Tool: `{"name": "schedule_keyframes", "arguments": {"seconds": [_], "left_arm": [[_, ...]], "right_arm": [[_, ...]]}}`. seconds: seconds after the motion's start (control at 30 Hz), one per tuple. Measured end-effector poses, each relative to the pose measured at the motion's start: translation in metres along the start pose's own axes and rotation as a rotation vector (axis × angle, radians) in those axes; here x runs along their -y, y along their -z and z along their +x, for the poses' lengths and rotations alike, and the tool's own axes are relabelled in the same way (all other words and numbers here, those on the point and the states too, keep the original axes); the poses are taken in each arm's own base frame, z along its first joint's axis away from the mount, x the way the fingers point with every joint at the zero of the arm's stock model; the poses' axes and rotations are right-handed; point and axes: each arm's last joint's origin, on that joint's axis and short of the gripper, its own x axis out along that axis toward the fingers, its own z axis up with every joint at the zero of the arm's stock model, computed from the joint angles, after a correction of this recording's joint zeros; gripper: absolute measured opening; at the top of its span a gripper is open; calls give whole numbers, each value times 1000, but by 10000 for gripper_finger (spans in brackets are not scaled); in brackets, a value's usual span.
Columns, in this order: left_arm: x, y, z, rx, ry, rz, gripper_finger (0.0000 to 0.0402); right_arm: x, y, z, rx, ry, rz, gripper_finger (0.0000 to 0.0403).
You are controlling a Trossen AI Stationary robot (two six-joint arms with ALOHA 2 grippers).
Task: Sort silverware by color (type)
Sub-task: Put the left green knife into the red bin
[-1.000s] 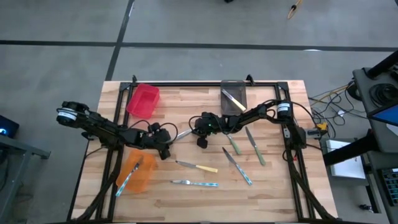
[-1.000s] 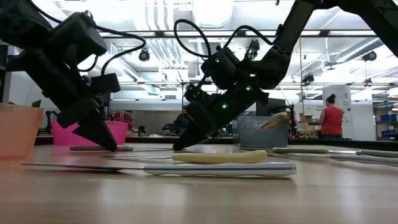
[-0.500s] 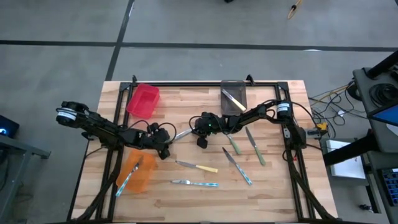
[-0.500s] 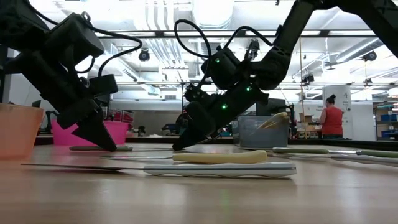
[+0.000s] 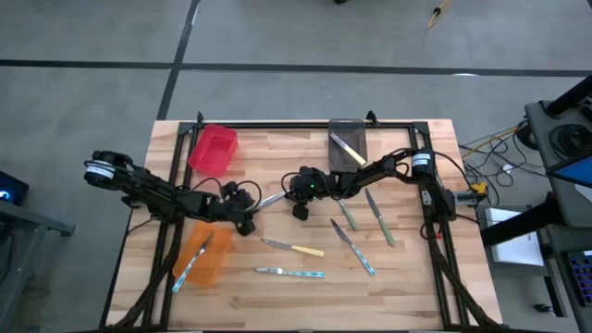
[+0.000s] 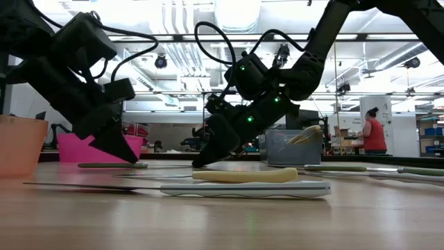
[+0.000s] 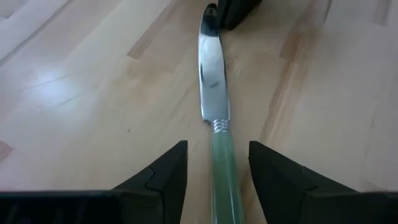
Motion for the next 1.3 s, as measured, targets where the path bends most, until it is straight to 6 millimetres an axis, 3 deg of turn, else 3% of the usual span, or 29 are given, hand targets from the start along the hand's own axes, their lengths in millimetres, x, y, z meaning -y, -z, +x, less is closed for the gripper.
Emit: {"name": "schedule_keyframes", "arguments": {"seconds": [0.57, 0.73, 0.97, 1.3], "left_arm": [[8, 10, 25, 19, -26, -29, 145], [8, 12, 26, 4, -25, -26, 108], [8, 12, 26, 2, -27, -33, 25], [10, 10, 22, 30, -26, -79, 24]], "right_arm": [[0, 0, 0, 0, 0, 0, 18], [0, 0, 0, 0, 0, 0, 18], [0, 0, 0, 0, -2, -1, 18], [-1, -7, -8, -1, -1, -1, 18]]}}
